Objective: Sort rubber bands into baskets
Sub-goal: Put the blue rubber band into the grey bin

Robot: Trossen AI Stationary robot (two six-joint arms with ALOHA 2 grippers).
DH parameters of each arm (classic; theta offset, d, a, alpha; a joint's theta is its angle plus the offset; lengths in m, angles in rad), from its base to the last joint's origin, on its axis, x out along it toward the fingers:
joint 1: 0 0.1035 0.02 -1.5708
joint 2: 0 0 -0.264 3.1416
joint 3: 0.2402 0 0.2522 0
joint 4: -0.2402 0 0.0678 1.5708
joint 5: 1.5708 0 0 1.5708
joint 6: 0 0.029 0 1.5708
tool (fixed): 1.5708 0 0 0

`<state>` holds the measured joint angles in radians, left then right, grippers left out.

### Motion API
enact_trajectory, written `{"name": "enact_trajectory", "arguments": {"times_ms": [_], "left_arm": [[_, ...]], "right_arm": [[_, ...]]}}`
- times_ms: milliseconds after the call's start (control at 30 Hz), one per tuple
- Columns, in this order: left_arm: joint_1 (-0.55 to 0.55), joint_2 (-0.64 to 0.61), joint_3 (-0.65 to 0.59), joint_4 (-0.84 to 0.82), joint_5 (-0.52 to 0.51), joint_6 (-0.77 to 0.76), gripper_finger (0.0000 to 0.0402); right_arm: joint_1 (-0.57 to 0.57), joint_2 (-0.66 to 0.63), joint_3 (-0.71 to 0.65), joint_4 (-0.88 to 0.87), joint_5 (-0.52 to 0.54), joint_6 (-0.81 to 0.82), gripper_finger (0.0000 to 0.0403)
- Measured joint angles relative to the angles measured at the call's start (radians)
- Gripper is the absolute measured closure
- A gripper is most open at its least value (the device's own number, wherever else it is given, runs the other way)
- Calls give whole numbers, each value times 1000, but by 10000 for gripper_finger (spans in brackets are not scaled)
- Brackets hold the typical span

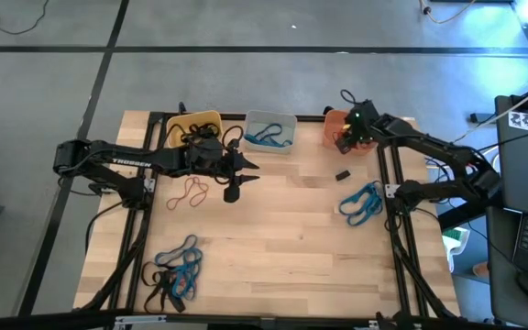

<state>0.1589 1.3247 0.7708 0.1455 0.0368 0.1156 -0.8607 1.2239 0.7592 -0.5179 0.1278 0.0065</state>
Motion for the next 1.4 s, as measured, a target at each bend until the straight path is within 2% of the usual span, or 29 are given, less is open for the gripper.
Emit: {"name": "enact_trajectory", "arguments": {"times_ms": [167,400,533,767,833,1033,1267,1400], "left_arm": [[0,0,0,0,0,6,265],[0,0,0,0,0,5,265],[0,0,0,0,0,5,265],[0,0,0,0,0,2,265],[0,0,0,0,0,2,265],[0,0,0,0,0,-4,265],[0,0,0,0,0,-4,265],[0,0,0,0,0,-4,265]], "right_arm": [[76,-66,15,-45,-123,16,187],[264,-82,15,-107,-130,90,187],[369,-82,15,-209,-130,135,187],[540,-82,15,-370,-130,309,187],[589,-82,14,-375,-141,331,187],[707,-75,-23,-363,-281,468,187],[812,-74,-90,-328,-310,658,187],[847,-74,-141,-225,-307,727,187]]}}
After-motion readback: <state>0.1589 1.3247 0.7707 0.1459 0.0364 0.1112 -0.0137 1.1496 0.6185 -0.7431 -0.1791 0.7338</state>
